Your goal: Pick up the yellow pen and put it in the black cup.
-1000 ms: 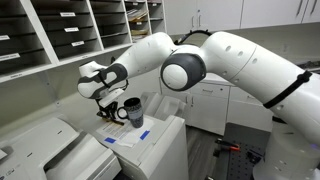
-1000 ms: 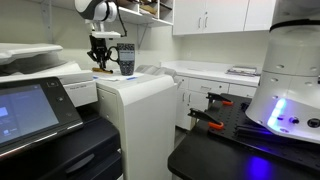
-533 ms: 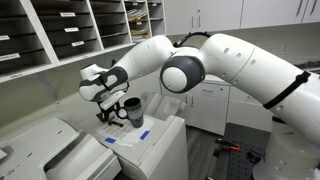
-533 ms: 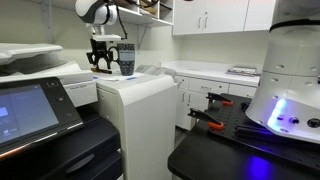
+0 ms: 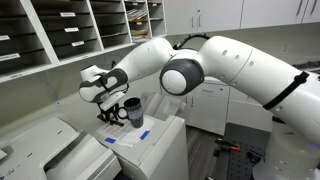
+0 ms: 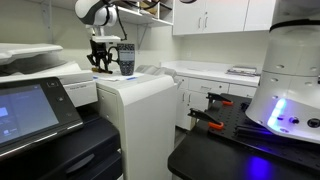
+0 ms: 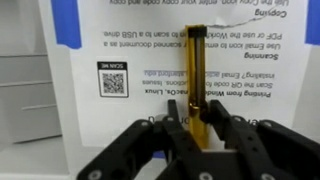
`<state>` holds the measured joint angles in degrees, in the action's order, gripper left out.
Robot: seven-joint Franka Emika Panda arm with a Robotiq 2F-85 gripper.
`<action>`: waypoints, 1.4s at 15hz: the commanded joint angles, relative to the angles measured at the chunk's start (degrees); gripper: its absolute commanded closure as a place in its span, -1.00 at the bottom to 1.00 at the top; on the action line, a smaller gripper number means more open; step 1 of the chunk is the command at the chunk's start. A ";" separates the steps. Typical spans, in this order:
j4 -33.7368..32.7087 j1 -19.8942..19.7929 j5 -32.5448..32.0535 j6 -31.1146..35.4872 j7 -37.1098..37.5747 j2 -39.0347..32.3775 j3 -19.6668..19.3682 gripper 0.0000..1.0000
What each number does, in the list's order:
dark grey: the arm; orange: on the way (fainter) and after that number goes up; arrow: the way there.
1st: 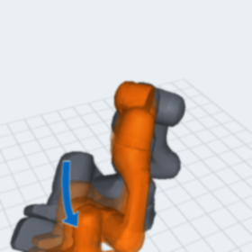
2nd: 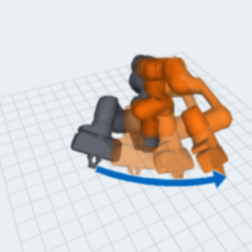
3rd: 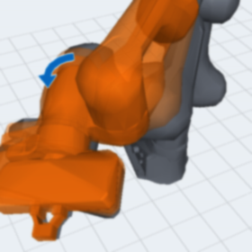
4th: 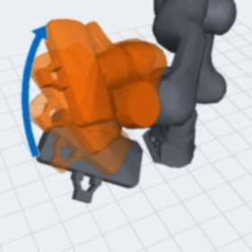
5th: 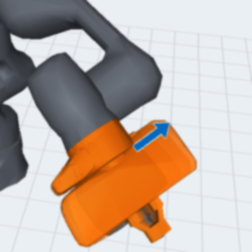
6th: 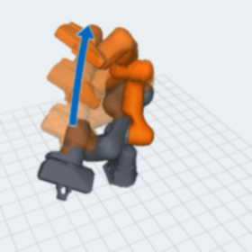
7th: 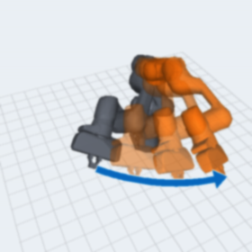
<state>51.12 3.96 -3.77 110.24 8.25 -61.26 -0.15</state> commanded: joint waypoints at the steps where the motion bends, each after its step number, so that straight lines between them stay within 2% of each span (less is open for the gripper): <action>1: -2.11 0.06 0.08 -0.81 0.00 -1.00 0.06 0.76; 3: -2.11 -0.03 0.30 -1.07 0.14 -0.98 0.19 0.98; 4: -2.05 0.00 0.21 -1.08 0.25 -0.95 0.10 0.90; 10: -0.78 0.06 0.82 -2.12 -0.03 2.97 1.13 0.89; 17: 2.72 -0.04 1.09 -7.48 -1.15 12.52 4.33 0.89; 21: 6.97 -0.34 1.09 -7.61 -0.79 17.60 4.98 0.89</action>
<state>51.85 4.45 -3.69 102.76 8.11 -48.72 4.11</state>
